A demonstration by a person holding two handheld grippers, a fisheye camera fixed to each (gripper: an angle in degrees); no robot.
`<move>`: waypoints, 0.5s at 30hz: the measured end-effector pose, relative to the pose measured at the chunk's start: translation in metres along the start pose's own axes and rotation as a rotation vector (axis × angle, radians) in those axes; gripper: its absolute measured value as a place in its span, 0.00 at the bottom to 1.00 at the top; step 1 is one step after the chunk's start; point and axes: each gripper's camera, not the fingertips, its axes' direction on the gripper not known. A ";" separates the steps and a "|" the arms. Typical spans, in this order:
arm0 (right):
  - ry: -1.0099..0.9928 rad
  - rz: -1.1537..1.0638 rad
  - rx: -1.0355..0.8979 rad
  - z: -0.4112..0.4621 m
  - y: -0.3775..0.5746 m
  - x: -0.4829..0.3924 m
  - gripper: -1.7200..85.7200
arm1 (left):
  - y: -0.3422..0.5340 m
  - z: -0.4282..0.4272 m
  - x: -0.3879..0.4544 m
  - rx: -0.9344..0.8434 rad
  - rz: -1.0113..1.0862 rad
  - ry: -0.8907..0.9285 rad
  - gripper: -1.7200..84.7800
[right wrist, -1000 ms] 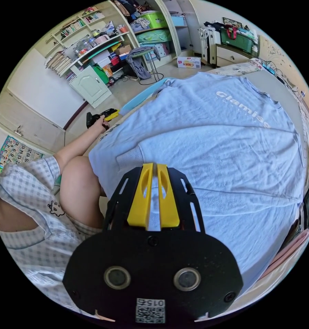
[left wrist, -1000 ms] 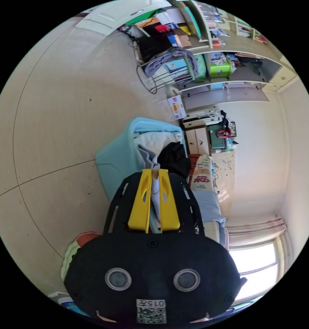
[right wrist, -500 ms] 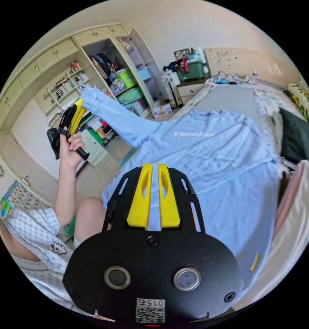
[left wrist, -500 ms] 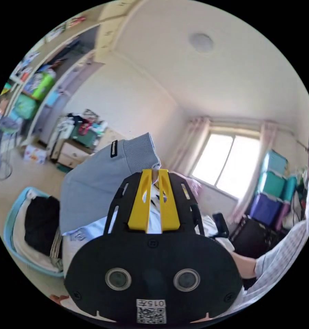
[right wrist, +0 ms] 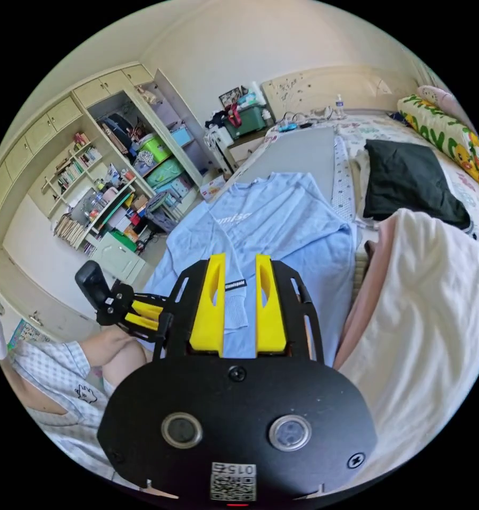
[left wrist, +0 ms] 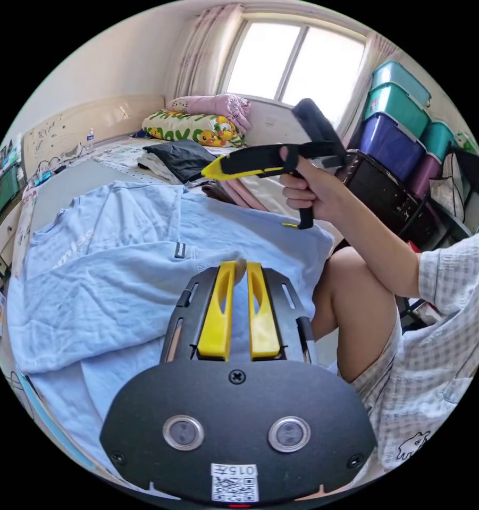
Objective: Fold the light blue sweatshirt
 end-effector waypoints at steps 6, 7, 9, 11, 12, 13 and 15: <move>-0.061 -0.052 -0.332 0.090 0.000 -0.002 0.18 | -0.022 -0.024 0.000 0.028 -0.008 0.107 0.08; -0.031 -0.072 -0.391 0.105 0.001 -0.006 0.18 | -0.027 -0.027 -0.002 0.003 -0.014 0.072 0.10; -0.009 -0.088 -0.413 0.118 0.002 -0.014 0.17 | -0.035 -0.026 -0.002 -0.061 -0.014 0.002 0.11; 0.021 -0.102 -0.408 0.128 0.003 -0.024 0.15 | -0.043 -0.015 0.001 -0.130 -0.007 -0.047 0.12; 0.012 -0.111 -0.409 0.131 0.003 -0.027 0.14 | -0.045 -0.012 0.003 -0.138 -0.005 -0.051 0.12; -0.036 -0.131 -0.420 0.136 0.004 -0.035 0.12 | -0.050 -0.006 0.007 -0.146 0.001 -0.061 0.12; -0.030 -0.154 -0.441 0.145 0.004 -0.047 0.11 | -0.057 0.002 0.012 -0.162 0.002 -0.088 0.11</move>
